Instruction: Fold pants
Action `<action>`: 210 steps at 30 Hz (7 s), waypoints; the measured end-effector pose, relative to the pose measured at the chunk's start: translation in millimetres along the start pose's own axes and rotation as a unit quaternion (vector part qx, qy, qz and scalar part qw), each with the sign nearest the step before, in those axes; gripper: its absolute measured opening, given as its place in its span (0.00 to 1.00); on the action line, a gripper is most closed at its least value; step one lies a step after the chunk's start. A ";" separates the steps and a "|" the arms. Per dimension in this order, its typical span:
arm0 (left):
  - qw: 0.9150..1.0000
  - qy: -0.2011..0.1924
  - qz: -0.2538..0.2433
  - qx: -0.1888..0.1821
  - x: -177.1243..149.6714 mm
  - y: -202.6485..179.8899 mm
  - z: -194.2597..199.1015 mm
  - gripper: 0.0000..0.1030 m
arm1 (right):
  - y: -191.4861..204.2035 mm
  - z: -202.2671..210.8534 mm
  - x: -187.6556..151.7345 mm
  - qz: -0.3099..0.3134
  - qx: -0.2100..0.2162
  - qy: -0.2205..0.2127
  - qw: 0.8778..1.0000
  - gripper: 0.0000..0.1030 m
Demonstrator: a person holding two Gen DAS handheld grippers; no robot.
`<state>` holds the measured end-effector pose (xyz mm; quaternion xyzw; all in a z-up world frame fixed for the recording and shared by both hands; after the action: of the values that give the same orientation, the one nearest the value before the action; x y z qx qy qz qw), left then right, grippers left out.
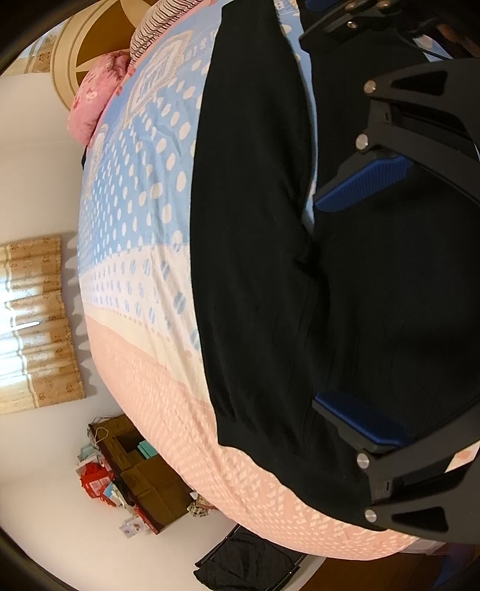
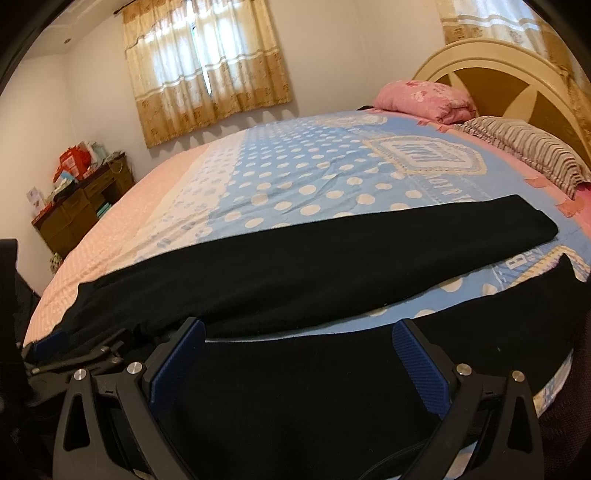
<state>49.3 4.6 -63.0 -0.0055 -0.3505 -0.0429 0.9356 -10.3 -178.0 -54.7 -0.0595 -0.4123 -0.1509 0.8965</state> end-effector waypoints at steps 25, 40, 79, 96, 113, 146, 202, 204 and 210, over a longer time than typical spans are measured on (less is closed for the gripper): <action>0.991 0.081 0.093 0.054 43.6 91.2 -107.4 0.97 | 86.0 -210.9 88.4 0.288 0.219 0.126 0.924 0.53; 0.993 0.030 0.111 0.023 28.6 144.2 -40.9 0.98 | 100.7 -80.9 83.2 0.314 0.256 0.041 0.913 0.05; 0.982 0.012 0.160 -0.104 105.8 112.4 -46.4 0.10 | 97.0 3.4 -17.6 0.239 0.296 -0.010 0.925 0.05; 0.979 0.104 0.156 -0.086 99.9 100.4 -84.5 0.73 | 121.8 0.0 -72.0 0.281 0.301 0.036 0.911 0.05; 0.968 0.101 0.195 -0.123 79.1 106.8 -91.0 0.03 | 100.0 7.5 -63.4 0.231 0.297 0.009 0.926 0.05; 0.963 -0.041 0.225 -0.141 -33.4 194.3 12.3 0.64 | -34.5 11.2 -63.9 -0.110 0.336 0.055 0.934 0.73; 0.966 -0.145 0.209 0.037 -30.3 235.8 59.5 0.40 | -76.1 39.2 -47.9 -0.058 0.247 0.042 0.966 0.52; 0.972 -0.138 0.189 0.016 -23.8 216.1 47.9 0.40 | -51.6 38.3 -24.3 -0.014 0.272 0.016 0.962 0.55; 0.976 -0.126 0.176 0.016 -13.3 179.5 14.6 0.40 | 58.6 -13.5 14.1 0.102 0.365 0.039 0.925 0.55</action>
<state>44.9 185.0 -57.2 -0.0577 -0.4596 0.1290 0.8768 26.9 -128.7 -51.8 0.2361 -0.3956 0.1002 0.8819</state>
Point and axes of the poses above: each gripper's, at about its wrist camera, not at the fingertips, and z roughly against the way its jaws point, y to its left, x to its top, the point moved 6 cm from there along -z, roughly the way its jaws point, and after that the axes turned 10 degrees about z, right-handed, at the moved point
